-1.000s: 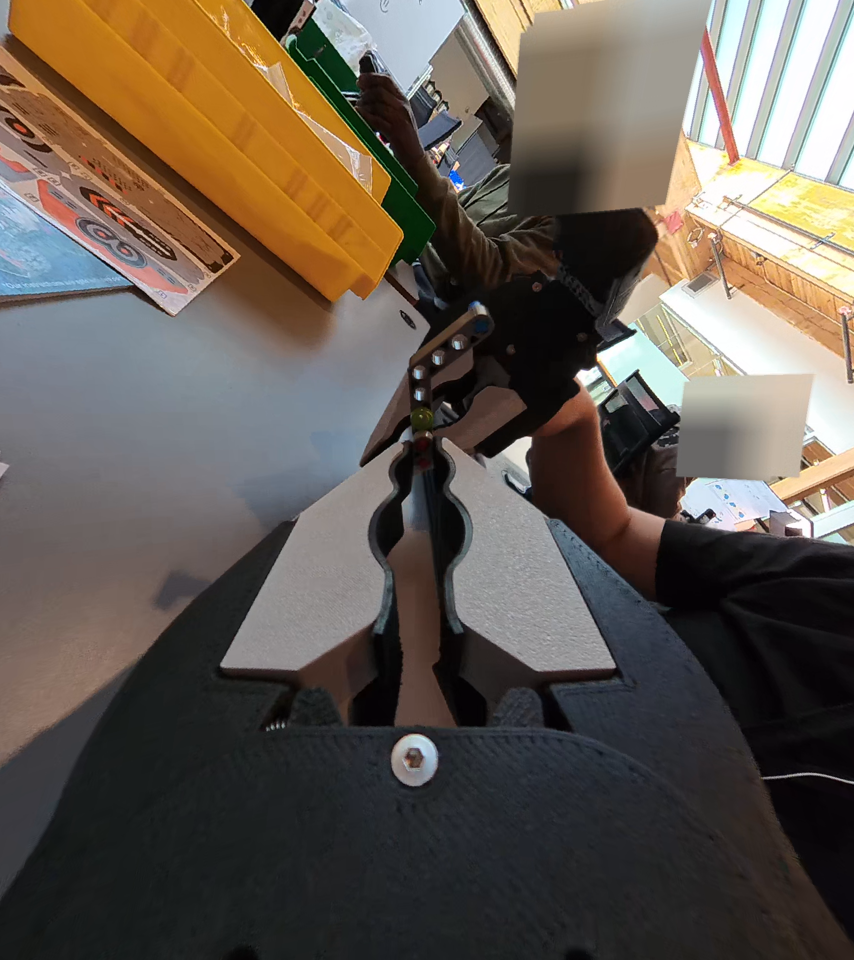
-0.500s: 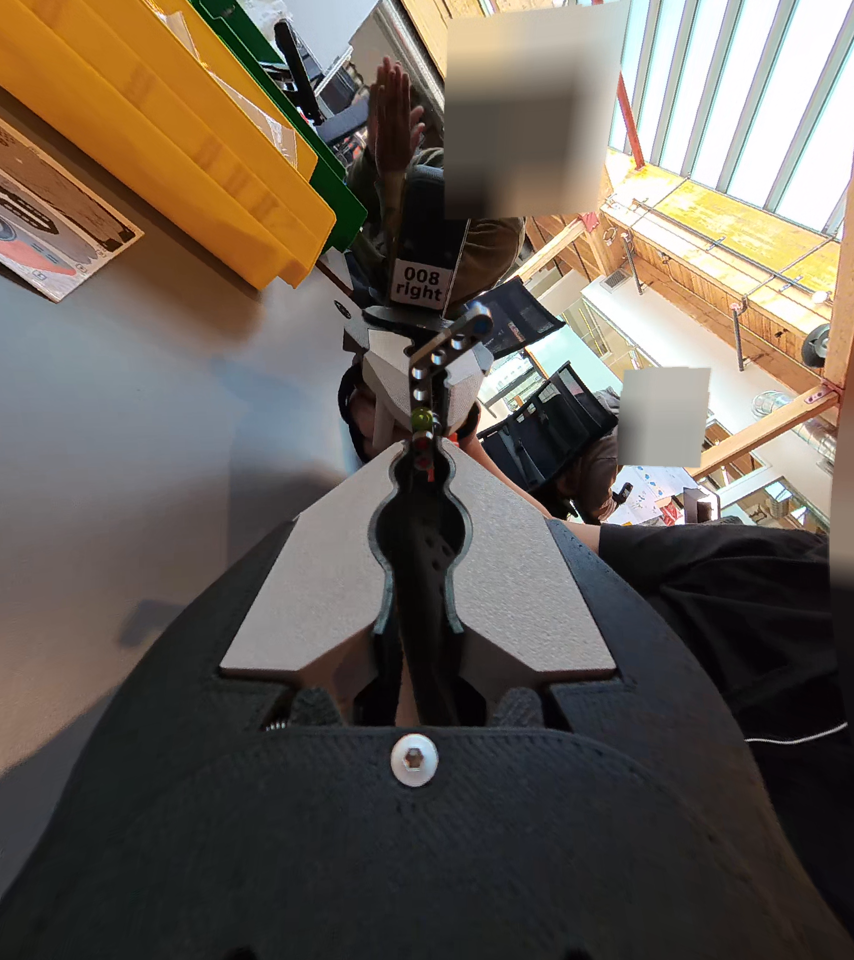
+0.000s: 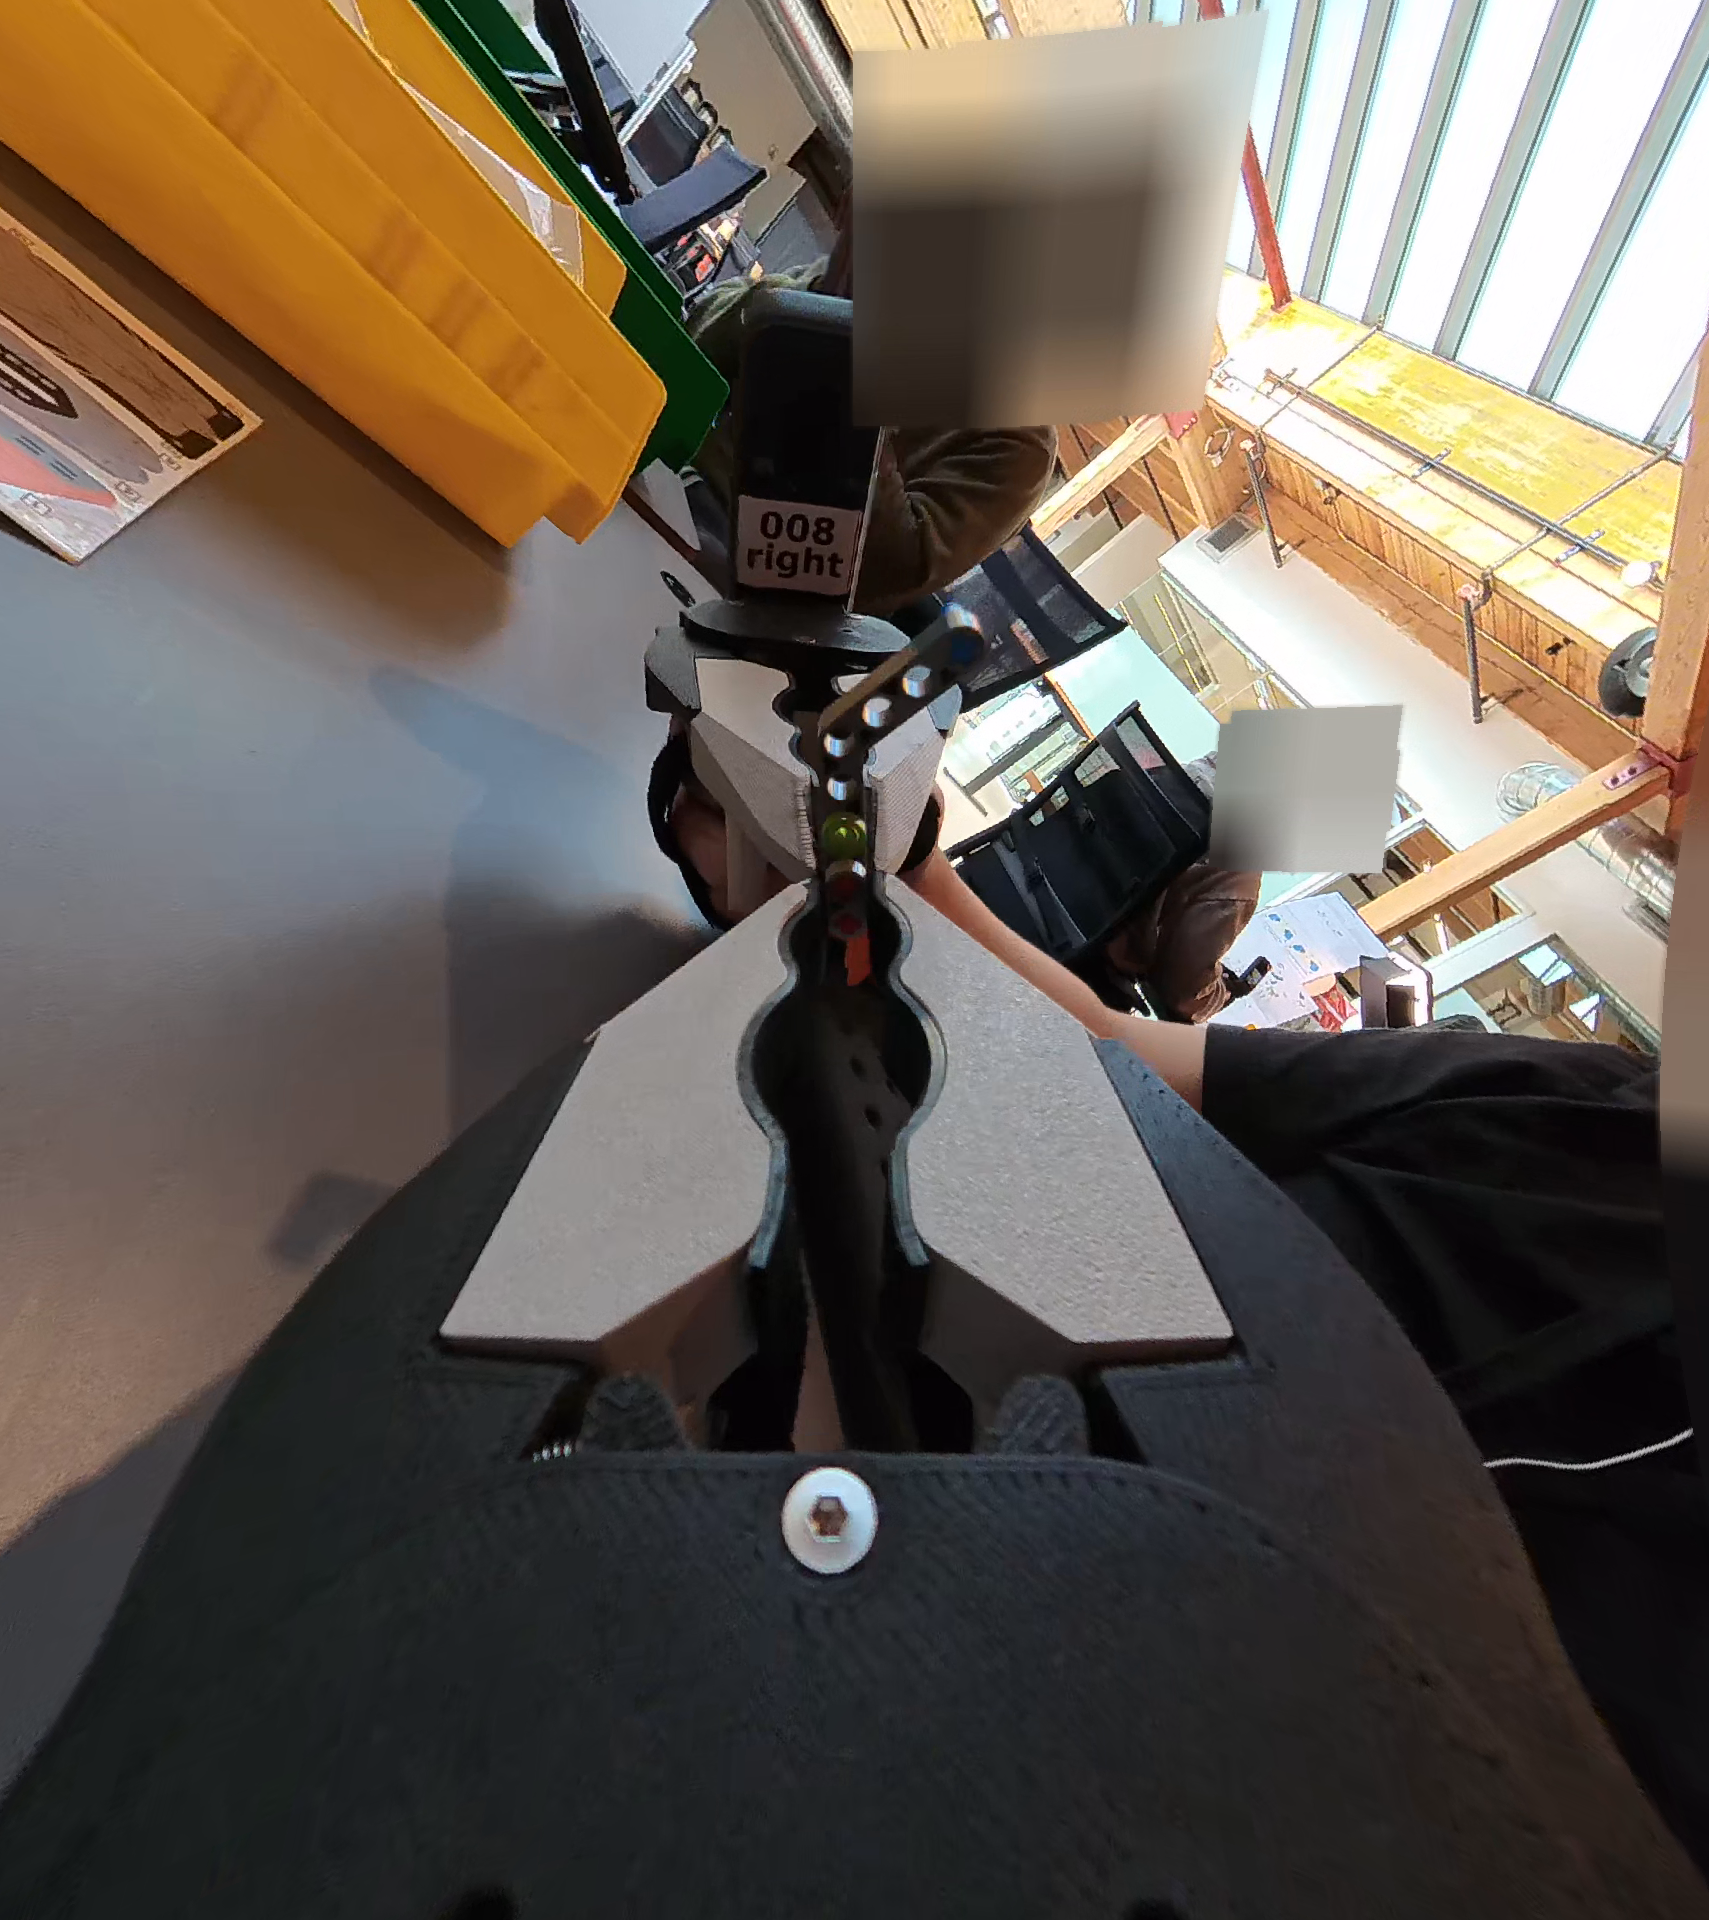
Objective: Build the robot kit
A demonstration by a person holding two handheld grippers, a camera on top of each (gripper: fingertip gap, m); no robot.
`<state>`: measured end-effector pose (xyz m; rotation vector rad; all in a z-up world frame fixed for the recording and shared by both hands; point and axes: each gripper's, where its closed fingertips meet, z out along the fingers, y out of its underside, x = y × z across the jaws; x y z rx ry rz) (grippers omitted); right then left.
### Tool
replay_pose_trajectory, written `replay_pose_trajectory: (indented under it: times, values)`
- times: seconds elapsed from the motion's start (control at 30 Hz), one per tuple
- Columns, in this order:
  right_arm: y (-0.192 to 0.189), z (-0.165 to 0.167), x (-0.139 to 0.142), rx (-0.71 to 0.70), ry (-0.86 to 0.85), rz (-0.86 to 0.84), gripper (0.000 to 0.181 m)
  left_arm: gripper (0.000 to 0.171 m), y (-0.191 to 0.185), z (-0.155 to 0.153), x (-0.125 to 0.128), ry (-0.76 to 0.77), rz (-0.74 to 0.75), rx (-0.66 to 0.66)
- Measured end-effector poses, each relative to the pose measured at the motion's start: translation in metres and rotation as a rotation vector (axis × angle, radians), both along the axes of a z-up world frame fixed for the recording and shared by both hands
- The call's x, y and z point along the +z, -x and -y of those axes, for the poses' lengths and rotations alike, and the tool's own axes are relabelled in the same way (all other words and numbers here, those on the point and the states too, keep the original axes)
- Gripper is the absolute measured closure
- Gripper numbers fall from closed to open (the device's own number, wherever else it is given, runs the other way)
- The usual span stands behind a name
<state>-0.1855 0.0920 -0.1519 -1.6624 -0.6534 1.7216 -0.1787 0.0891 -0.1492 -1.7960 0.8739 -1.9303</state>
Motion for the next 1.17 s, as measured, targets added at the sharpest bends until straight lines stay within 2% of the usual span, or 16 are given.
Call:
replay_pose_trajectory:
  times: [0.27, 0.47, 0.63, 0.8, 0.93, 1.03, 1.17]
  values:
    - [0.006, -0.01, -0.012, 0.028, 0.04, 0.044, 0.175, 0.166, 0.005, -0.009, -0.013, -0.006, -0.055, 0.044]
    - [0.006, -0.016, -0.022, 0.03, 0.109, 0.058, 0.175, 0.166, 0.005, -0.014, -0.023, -0.017, -0.098, 0.031]
    - [0.009, -0.015, -0.031, 0.05, 0.158, 0.068, 0.175, 0.166, 0.008, -0.015, -0.032, -0.082, -0.19, 0.025]
    - [0.007, -0.012, -0.032, 0.01, 0.146, 0.073, 0.175, 0.166, 0.005, -0.012, -0.034, -0.053, -0.197, 0.008]
    - [0.008, -0.013, -0.027, -0.078, 0.082, 0.104, 0.175, 0.166, 0.006, -0.013, -0.03, -0.05, -0.186, 0.01]
    - [0.007, -0.007, -0.02, -0.105, 0.136, 0.103, 0.175, 0.166, 0.005, -0.009, -0.021, -0.054, -0.159, -0.01]
    - [-0.003, 0.001, -0.02, -0.138, 0.174, 0.082, 0.175, 0.166, -0.003, 0.001, -0.022, -0.059, -0.168, -0.038]
